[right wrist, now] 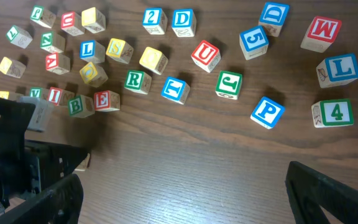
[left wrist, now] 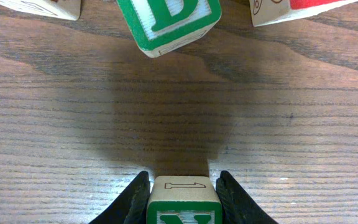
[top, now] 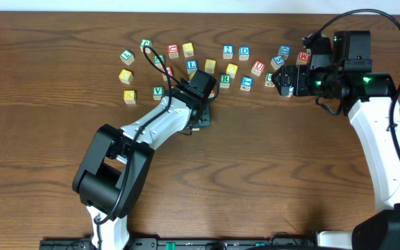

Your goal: Spell out NEURIPS

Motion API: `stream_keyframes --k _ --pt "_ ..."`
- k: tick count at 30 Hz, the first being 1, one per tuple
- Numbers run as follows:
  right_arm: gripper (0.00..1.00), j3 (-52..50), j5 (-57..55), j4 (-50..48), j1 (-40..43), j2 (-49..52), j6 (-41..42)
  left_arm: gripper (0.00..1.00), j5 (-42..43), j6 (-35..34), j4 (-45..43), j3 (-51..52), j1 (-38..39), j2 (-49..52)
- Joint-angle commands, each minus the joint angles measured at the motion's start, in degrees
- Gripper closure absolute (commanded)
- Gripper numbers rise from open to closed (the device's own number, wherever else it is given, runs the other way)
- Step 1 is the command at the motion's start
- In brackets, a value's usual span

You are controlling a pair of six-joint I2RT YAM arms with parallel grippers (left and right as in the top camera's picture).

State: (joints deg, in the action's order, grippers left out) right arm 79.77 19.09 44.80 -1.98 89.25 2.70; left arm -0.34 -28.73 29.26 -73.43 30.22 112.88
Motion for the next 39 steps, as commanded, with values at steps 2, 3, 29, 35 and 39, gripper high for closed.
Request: stream_keyframes --k 2,3,29,35,39 --pt "0.01 1.0 -0.1 0.0 0.4 0.0 -0.7 0.86 -0.5 -0.5 -0.5 0.9 0.1 2.1" --pt "0.01 1.0 -0.1 0.0 0.4 0.0 -0.6 0.87 -0.5 -0.5 -0.5 0.9 0.1 2.1" --pt "0.01 1.0 -0.1 0.0 0.4 0.0 -0.7 0.66 -3.8 -0.5 -1.3 0.9 0.1 2.2" --pt "0.01 1.0 -0.1 0.0 0.4 0.0 -0.6 0.53 -3.8 -0.5 -1.4 0.9 0.1 2.2" --pt "0.01 1.0 -0.1 0.0 0.4 0.0 -0.6 0.46 -3.8 -0.4 -1.5 0.8 0.1 2.2"
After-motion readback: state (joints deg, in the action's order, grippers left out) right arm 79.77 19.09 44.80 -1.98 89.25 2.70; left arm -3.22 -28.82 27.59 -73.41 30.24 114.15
